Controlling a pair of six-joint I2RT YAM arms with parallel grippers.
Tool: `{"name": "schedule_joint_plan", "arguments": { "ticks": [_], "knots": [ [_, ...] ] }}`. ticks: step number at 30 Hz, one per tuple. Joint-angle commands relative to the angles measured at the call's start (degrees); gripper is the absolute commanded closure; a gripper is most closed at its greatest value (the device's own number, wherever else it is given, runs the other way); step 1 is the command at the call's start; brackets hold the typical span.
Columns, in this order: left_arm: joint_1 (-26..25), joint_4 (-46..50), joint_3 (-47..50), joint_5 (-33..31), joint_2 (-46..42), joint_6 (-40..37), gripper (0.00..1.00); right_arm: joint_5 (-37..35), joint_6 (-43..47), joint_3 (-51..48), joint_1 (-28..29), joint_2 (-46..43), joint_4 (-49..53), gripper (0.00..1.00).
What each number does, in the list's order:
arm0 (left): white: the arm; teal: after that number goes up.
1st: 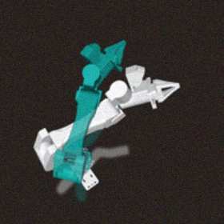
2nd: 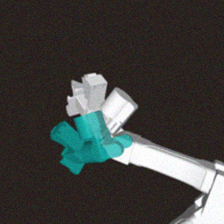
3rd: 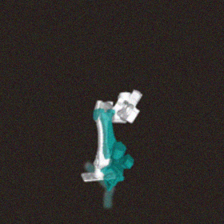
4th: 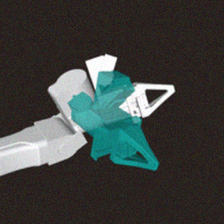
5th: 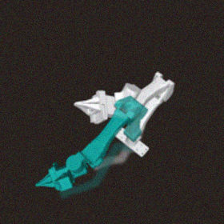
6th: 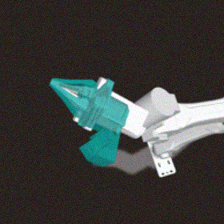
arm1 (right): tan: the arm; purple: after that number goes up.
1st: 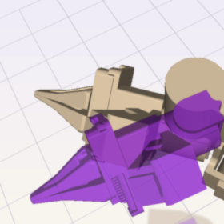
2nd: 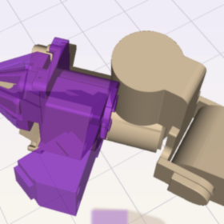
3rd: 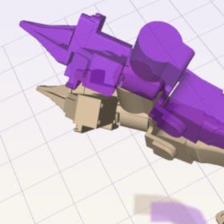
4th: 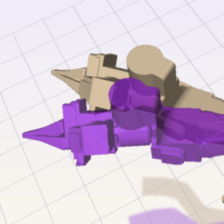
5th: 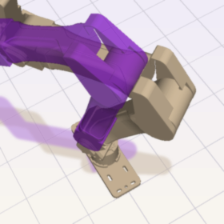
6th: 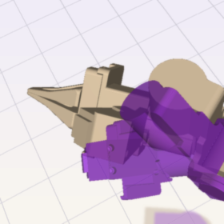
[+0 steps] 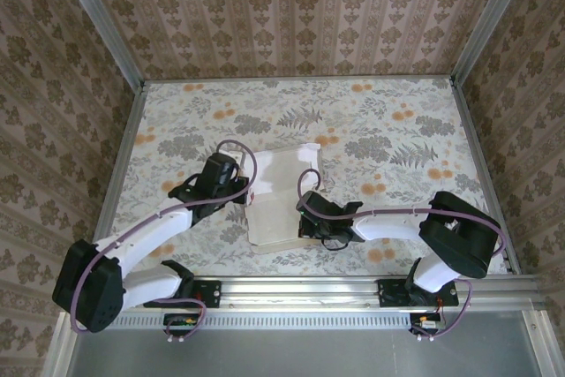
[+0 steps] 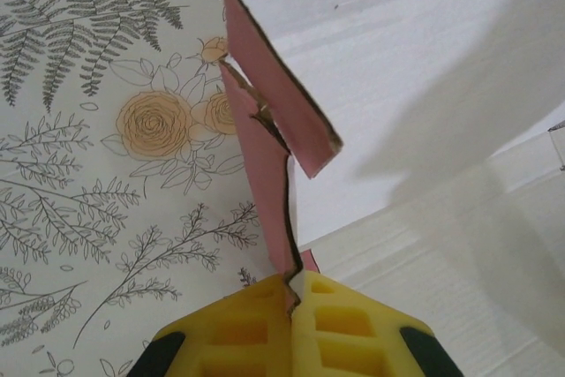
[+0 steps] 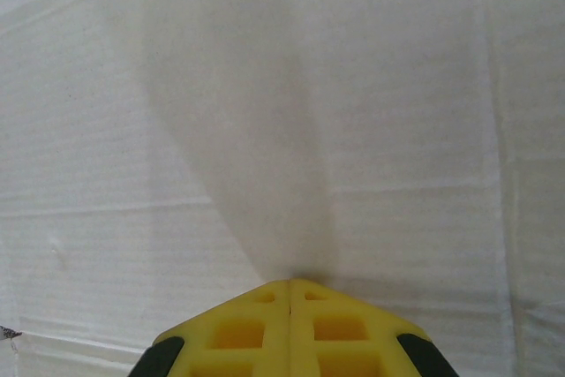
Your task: Fold the paper box
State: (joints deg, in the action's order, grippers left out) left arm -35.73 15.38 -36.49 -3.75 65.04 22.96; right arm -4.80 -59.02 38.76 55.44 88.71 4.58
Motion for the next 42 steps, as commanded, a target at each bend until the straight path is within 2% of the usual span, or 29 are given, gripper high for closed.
{"name": "schedule_joint_plan", "arguments": {
  "ticks": [1, 14, 28, 42],
  "knots": [
    [-0.59, 12.73, 3.22, -0.46, 1.11, 2.23, 0.97, -2.67, -1.18, -1.41, 0.37, 0.64, -0.05, 1.0],
    [-2.09, 14.91, 3.39, -0.36, 0.97, 5.22, 0.96, -3.59, -2.13, -2.86, 1.72, 0.04, -2.25, 1.0],
    [-5.35, 24.13, 1.07, -6.73, 1.5, 8.82, 0.98, -5.57, -2.99, -3.71, 2.91, -0.55, -2.29, 1.0],
    [-6.87, 21.81, 2.48, -5.81, 2.07, 12.03, 0.98, -3.73, 0.17, -4.25, 4.85, -0.82, -6.84, 1.0]
  ]
}}
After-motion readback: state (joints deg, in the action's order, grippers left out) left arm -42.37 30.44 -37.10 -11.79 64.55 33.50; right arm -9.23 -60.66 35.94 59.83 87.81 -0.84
